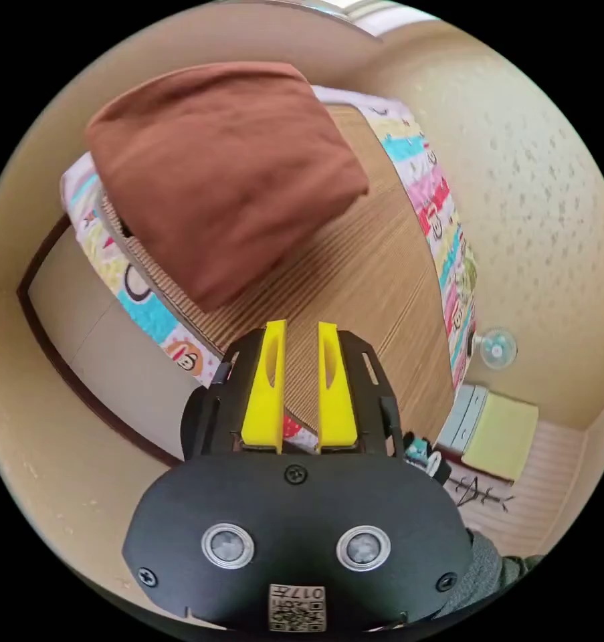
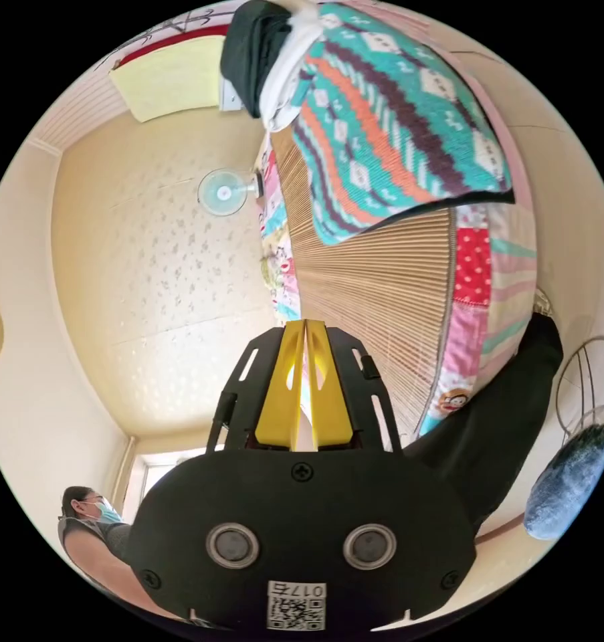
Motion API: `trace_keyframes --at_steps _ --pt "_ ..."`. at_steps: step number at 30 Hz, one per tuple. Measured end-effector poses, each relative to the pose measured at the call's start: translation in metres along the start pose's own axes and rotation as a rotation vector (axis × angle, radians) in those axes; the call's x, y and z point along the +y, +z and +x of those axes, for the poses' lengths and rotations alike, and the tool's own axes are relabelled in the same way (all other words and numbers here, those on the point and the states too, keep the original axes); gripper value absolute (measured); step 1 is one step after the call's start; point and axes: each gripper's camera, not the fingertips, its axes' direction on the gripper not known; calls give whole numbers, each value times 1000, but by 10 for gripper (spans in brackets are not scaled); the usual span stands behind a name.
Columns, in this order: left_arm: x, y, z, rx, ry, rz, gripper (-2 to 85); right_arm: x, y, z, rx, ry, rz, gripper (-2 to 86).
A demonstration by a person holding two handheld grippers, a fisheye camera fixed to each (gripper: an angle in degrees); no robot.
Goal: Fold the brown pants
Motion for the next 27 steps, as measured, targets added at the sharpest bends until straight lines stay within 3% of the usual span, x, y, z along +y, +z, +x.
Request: trace_keyframes --at_steps 4,10,12,15,18,19,22,27 --pt "-39 -74 -28 -42 -17 228 102 28 6 -19 -96 -53 -14 5" --pt "-125 -137 -35 -198 118 321 128 64 -21 -20 -63 -50 -15 5" --pt "-147 -131 -39 -172 191 219 139 74 -36 -19 -60 -49 15 5" --pt "-172 -91 -64 11 169 -130 141 90 -62 -15 -46 -41 68 5" --pt "-158 -115 -64 30 223 -89 67 103 -83 -9 -19 -21 129 4" --pt "-146 -123 -55 179 310 -106 46 107 -90 -8 -23 -15 150 4" --pt "-86 -137 -2 403 533 -120 40 113 -99 -6 -32 -15 165 4" --pt "46 -103 109 374 880 -338 42 106 -91 -16 26 -48 94 4"
